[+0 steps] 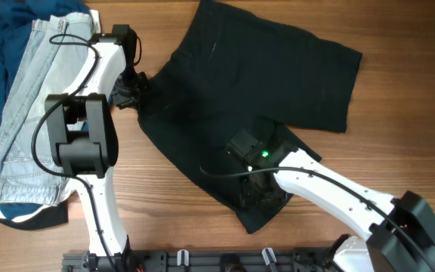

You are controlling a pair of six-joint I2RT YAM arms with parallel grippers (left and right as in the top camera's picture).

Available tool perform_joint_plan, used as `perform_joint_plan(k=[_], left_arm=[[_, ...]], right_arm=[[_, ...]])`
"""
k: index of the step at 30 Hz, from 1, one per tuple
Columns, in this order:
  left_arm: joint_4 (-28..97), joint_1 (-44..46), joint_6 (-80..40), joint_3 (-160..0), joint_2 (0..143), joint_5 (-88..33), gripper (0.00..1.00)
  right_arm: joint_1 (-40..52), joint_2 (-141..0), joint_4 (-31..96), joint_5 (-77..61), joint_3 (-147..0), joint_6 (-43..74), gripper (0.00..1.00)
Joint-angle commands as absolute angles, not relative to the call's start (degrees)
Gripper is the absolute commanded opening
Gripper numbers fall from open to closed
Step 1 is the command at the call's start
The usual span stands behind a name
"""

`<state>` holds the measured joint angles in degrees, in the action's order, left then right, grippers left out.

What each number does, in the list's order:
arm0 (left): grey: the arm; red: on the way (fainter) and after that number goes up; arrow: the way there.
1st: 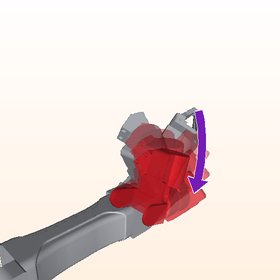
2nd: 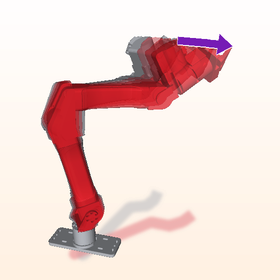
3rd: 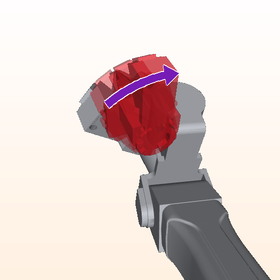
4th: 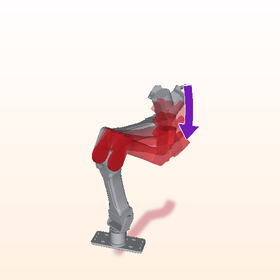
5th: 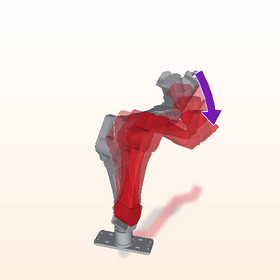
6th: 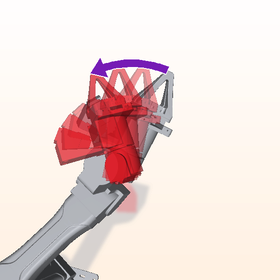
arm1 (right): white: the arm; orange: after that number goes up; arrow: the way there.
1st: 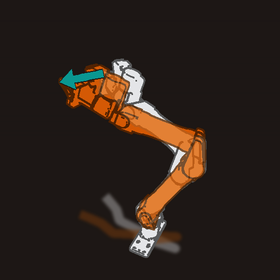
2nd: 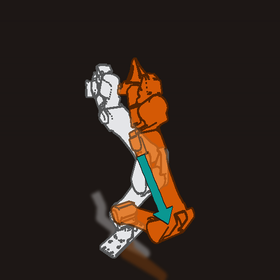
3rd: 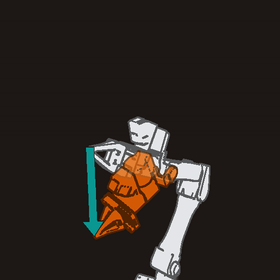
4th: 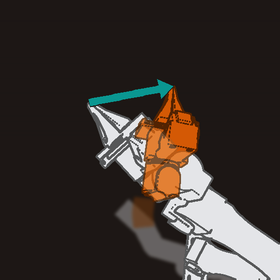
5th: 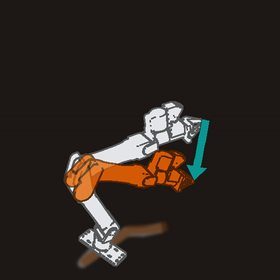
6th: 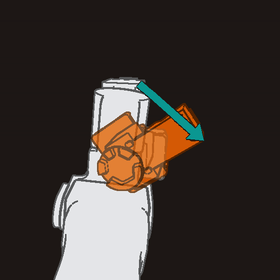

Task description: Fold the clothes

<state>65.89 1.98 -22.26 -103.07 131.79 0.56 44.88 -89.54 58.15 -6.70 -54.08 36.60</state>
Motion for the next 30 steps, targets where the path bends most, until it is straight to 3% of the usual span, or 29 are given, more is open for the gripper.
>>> perform_joint_plan(k=[1, 11, 22, 30], left_arm=[[65.2, 2.5, -23.4, -102.2, 131.3, -0.6, 0.04], [67.9, 2.5, -22.9, -102.2, 131.3, -0.6, 0.04], [82.5, 2.6, -22.8, -102.2, 131.3, -0.6, 0.04], [86.1, 7.9, -22.8, -102.2, 131.3, -4.5, 0.04]], right_arm=[[41.9, -92.7, 58.0, -3.9, -53.9, 40.1, 0.6], [29.9, -97.4, 54.6, -7.8, -53.9, 33.8, 0.6], [16.8, -100.9, 53.3, -9.5, -53.9, 29.3, 0.58], [2.2, -101.1, 48.6, -9.0, -54.2, 22.0, 0.56]])
